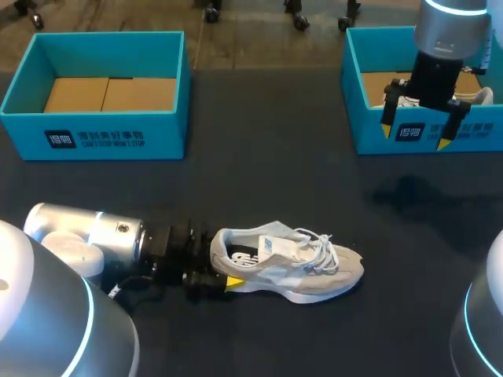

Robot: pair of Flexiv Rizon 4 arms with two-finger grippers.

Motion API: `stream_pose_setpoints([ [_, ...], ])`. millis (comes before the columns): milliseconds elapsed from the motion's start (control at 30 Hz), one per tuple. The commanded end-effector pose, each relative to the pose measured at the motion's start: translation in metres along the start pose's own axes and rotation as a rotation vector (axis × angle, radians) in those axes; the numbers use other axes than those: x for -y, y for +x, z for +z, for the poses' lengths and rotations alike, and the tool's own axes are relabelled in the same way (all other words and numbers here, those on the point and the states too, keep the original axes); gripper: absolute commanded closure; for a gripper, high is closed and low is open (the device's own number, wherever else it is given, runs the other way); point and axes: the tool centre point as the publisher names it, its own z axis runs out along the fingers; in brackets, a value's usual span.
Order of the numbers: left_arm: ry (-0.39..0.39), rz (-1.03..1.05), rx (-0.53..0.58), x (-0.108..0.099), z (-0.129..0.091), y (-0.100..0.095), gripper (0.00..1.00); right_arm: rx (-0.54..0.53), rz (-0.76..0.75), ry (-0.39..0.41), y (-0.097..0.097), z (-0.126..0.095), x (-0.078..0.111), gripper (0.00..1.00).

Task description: Take the shoe out of the shoebox, open the shoe tongue, remove and reinsert the insole, then place the shoe into the shoebox

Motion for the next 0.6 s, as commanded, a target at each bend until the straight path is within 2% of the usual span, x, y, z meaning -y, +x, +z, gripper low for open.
stream_pose_setpoints([
  [33, -0.005, -0.005, -0.005, -0.006, 0.011, -0.008, 1.00, 0.000, 0.000, -0.002, 0.000, 0.001, 0.000, 0.00],
  [200, -0.004, -0.012, -0.006, -0.007, 0.011, -0.014, 1.00, 0.000, 0.000, -0.002, 0.000, 0.001, 0.000, 0.00],
  [533, -0.004, -0.017, -0.015, -0.008, 0.012, -0.015, 1.00, 0.000, 0.000, -0.002, 0.000, 0.001, 0.000, 0.00],
  [600, -0.004, -0.017, -0.015, -0.008, 0.012, -0.015, 1.00, 0.025, 0.027, 0.012, 0.015, 0.003, 0.008, 0.00],
])
